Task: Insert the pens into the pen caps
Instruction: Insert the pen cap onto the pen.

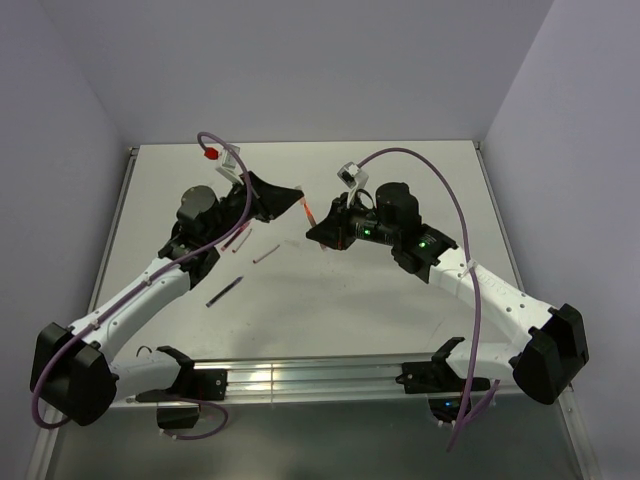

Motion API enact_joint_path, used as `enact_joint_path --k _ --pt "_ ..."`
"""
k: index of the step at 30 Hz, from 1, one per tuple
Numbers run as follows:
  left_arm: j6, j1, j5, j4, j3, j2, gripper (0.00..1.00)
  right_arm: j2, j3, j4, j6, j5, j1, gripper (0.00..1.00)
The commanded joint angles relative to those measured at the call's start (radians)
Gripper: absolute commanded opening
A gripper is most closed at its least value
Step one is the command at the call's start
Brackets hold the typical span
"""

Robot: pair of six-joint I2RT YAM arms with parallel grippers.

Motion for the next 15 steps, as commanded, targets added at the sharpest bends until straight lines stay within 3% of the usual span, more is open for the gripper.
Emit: enact_joint_path --k 1,15 --pt "-0.008 0.001 0.03 0.054 0.006 0.004 0.0 -0.032 0.027 0.048 0.0 0.014 -0.007 0.0" --pt "-0.017 -0.045 0.044 0.058 0.008 0.021 0.0 -0.047 0.004 0.081 0.019 0.057 -0.016 0.0"
